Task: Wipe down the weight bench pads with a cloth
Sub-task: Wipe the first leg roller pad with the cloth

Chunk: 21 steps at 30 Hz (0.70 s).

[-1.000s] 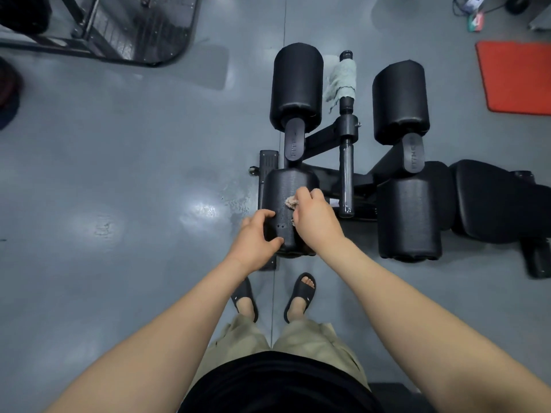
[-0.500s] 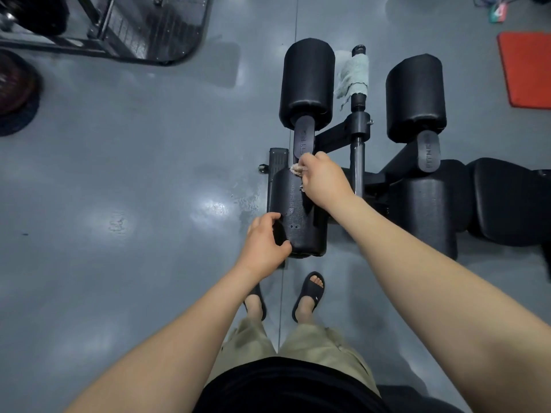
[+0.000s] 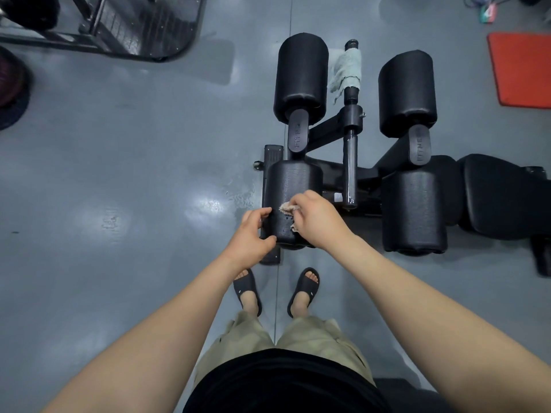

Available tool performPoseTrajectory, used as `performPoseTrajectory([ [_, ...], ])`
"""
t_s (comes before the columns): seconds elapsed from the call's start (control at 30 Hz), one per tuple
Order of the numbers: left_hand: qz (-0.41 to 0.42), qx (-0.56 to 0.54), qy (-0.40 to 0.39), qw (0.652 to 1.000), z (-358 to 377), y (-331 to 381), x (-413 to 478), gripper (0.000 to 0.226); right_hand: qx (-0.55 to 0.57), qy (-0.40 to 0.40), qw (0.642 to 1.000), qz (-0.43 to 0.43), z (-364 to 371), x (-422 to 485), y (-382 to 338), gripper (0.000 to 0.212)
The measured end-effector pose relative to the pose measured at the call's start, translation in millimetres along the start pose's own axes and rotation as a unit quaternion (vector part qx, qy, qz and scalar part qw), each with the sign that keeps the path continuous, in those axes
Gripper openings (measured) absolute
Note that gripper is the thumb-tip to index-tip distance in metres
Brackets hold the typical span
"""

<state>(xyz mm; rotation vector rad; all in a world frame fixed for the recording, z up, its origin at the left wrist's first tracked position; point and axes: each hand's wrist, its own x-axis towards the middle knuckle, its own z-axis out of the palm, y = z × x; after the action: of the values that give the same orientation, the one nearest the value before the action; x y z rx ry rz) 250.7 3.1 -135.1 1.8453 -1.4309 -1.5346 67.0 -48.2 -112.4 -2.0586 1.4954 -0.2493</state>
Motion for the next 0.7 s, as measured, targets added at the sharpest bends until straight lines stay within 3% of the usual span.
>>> performPoseTrajectory([
  [0.37, -0.005, 0.015, 0.000, 1.000, -2, 3, 1, 0.061, 0.051, -0.024, 0.998, 0.023, 17, -48, -7, 0.022],
  [0.53, -0.006, 0.015, -0.001, 1.000, -2, 4, 1, 0.060, 0.075, -0.103, 0.991, 0.046, 9, -67, -9, 0.021],
  [0.7, -0.009, 0.017, -0.002, 1.000, 0, 4, 0, 0.061, 0.195, -0.128, 0.965, 0.120, -34, -52, -12, 0.017],
])
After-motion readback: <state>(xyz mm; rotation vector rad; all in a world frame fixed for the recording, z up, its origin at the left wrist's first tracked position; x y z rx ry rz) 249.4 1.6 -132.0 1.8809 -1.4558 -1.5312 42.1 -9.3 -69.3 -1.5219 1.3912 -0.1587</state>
